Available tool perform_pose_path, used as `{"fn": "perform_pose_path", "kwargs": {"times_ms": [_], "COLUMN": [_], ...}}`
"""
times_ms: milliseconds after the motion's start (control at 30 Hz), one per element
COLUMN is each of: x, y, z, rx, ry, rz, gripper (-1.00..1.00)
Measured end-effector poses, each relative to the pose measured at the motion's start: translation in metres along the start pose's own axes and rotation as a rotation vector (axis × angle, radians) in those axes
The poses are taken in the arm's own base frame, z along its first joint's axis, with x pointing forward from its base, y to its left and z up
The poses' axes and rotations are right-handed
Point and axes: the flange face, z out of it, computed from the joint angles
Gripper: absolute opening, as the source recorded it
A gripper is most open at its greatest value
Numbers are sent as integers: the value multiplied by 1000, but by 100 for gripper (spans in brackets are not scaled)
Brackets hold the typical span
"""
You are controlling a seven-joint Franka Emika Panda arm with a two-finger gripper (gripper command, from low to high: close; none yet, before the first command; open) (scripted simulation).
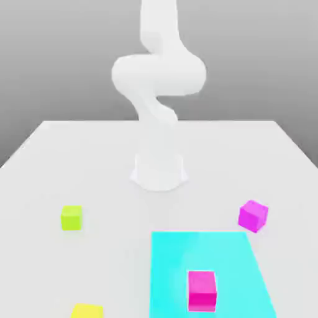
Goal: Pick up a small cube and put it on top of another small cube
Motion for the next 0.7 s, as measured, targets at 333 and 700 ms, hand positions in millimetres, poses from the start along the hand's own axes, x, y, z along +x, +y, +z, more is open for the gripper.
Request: {"fn": "perform_pose_path", "kwargs": {"times_ms": [333, 700], "x": [10, -108], "y": [207, 449], "z": [201, 266], "rx": [-398, -771], "ry": [-25, -24], "rz": [595, 1271], "gripper": [0, 0]}}
